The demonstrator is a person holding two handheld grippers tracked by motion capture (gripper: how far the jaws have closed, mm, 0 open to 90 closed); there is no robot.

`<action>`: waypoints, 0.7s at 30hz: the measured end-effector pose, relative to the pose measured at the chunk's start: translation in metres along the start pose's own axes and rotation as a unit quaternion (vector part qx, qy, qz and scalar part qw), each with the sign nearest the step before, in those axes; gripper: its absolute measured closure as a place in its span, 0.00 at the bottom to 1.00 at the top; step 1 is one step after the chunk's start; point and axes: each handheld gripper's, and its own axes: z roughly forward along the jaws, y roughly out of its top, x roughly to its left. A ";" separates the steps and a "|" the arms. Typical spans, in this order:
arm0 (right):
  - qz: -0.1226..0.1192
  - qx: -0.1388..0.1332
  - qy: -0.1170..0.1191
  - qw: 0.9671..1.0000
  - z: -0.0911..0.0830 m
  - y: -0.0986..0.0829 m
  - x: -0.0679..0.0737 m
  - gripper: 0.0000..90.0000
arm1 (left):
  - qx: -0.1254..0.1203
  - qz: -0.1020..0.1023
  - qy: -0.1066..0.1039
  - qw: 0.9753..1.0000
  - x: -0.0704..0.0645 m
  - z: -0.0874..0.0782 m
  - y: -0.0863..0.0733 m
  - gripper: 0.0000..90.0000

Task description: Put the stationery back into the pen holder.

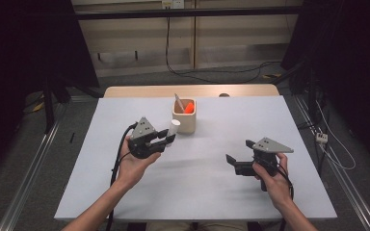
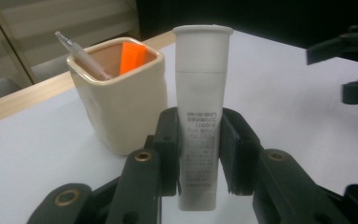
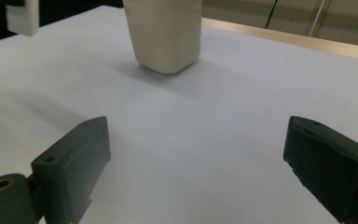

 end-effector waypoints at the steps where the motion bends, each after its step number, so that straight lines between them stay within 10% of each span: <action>1: -0.001 0.001 -0.004 1.000 -0.001 -0.001 0.000 0.08 | 0.000 -0.005 0.001 1.000 0.002 0.001 0.001 0.79; 21: 0.011 0.007 -0.041 0.999 -0.035 -0.031 -0.017 0.08 | -0.044 -0.036 0.037 0.998 0.035 0.034 0.057 0.79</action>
